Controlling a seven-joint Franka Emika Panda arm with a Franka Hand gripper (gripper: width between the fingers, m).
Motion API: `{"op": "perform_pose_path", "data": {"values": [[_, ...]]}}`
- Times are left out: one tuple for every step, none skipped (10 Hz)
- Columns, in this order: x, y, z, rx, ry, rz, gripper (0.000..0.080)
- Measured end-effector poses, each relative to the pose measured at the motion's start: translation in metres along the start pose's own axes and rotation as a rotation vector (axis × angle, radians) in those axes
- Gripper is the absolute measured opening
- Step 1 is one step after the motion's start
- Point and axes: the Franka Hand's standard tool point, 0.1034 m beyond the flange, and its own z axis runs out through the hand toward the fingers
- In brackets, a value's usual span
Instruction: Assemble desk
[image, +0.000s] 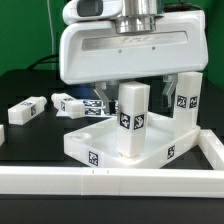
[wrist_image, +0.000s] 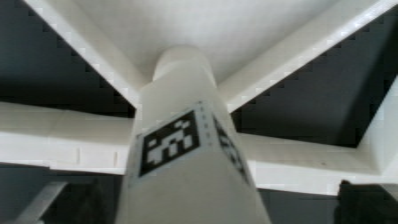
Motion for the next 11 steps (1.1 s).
{"op": "perform_pose_path", "data": {"values": [[-0.0018,-0.0055,-0.0012,0.021,-0.075,-0.008,0.0648],[0.0015,-0.0058,-0.0033,0.026,-0.142,-0.026,0.0648],[0.0055,-0.0037,-0.0025,0.021,-0.131,-0.026,0.0648],[0.0044,-0.0037,-0.0017,0.020,-0.130,-0.026,0.0648],[0.0044,-0.0037,-0.0017,0.020,-0.130,-0.026,0.0648],[0.0044,-0.0036,-0.0016,0.020,-0.131,-0.025,0.0648],[0.0042,-0.0033,-0.0015,0.018,-0.131,-0.043,0.0648],[0.0034,-0.0013,-0.0011,0.001,-0.137,-0.143,0.0648],[0.0029,-0.0015,-0.0009,-0.001,-0.140,-0.169,0.0648],[0.0029,-0.0017,-0.0013,-0.007,-0.144,-0.186,0.0648],[0.0037,-0.0023,-0.0020,-0.014,-0.147,-0.203,0.0648]]}}
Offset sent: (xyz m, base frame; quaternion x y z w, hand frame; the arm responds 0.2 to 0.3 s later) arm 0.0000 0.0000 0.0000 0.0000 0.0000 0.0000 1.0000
